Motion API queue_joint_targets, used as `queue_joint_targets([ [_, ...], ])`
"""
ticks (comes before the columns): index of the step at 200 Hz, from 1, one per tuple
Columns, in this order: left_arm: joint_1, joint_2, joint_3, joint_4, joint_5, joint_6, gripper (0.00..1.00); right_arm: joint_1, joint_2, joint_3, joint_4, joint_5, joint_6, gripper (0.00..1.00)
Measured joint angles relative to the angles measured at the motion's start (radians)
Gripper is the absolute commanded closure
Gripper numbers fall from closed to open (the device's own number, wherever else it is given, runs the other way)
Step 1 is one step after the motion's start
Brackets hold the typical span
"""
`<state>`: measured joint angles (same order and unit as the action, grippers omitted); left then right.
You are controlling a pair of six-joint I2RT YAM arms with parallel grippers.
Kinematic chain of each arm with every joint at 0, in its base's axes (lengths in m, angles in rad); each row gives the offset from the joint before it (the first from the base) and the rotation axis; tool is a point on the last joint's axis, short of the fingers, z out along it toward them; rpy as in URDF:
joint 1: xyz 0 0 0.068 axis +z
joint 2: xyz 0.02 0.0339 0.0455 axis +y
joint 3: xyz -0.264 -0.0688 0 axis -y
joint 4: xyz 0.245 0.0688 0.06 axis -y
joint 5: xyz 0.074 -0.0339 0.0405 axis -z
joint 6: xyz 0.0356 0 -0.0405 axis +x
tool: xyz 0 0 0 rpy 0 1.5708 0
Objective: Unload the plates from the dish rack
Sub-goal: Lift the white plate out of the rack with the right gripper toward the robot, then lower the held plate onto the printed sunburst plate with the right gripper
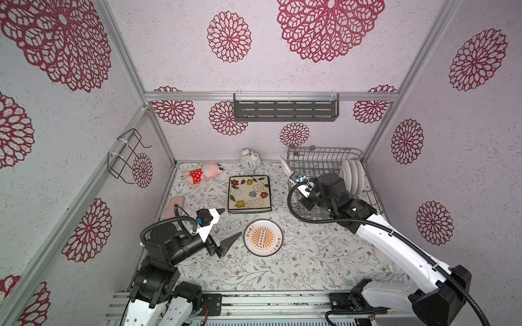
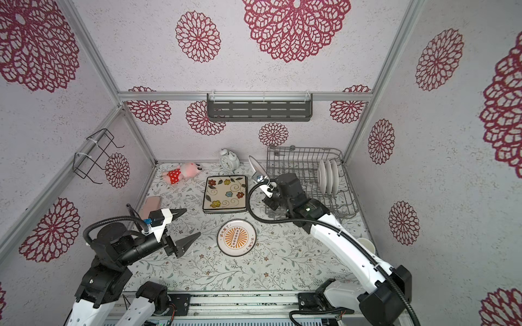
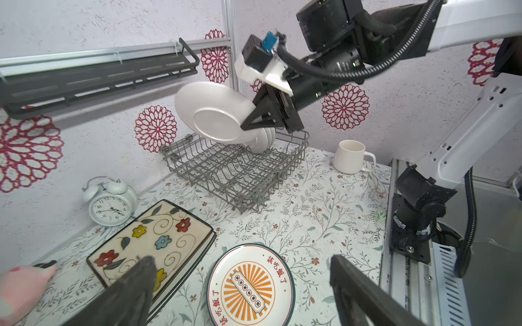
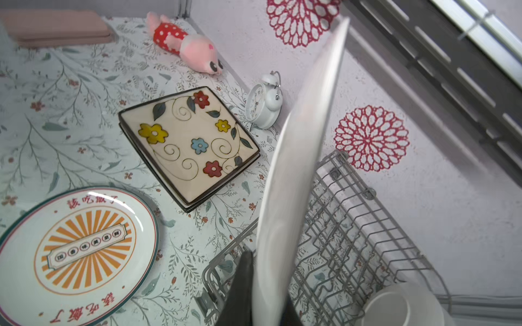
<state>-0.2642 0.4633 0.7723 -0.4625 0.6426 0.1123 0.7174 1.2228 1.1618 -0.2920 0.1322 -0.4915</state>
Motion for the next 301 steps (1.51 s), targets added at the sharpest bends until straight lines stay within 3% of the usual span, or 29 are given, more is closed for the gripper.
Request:
queue_joint_targets([
  [48, 0.000, -0.051, -0.051, -0.041, -0.035, -0.013, 0.03, 0.317, 0.036, -0.143, 0.039, 0.302, -0.199, 1.00],
  [115, 0.000, -0.079, -0.054, -0.053, -0.065, -0.014, 0.03, 0.483, 0.178, -0.304, 0.187, 0.544, -0.346, 1.00],
  [169, 0.000, -0.091, -0.072, -0.055, -0.081, -0.014, 0.03, 0.575, 0.285, -0.330, 0.290, 0.595, -0.362, 1.00],
  [301, 0.000, -0.093, -0.084, -0.051, -0.084, -0.016, 0.03, 0.603, 0.394, -0.364, 0.346, 0.625, -0.325, 1.00],
])
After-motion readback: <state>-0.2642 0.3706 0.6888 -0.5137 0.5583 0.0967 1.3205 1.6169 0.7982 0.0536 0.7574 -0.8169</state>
